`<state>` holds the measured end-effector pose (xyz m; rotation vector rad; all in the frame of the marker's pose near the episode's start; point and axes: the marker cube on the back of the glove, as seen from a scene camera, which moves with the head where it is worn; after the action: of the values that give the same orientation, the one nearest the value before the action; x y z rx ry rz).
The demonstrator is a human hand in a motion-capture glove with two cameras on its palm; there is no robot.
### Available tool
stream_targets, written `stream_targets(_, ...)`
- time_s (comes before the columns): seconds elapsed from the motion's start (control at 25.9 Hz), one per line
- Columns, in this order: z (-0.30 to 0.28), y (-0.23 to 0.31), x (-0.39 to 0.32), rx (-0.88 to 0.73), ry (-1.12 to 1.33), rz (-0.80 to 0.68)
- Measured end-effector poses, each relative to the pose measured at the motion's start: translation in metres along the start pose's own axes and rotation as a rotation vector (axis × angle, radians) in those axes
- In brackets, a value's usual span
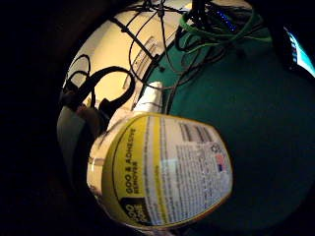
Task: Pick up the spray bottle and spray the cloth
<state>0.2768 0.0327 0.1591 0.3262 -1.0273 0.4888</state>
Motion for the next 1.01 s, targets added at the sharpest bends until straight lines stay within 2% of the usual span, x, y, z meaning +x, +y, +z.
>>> stream_targets(0.27, 0.003, -0.014, -0.002, 0.016, 0.094, 0.051)
stream_targets(0.7, 0.008, -0.032, -0.015, 0.057, 0.203, 0.011)
stream_targets(1.01, -0.003, -0.046, -0.099, 0.037, 0.163, -0.102)
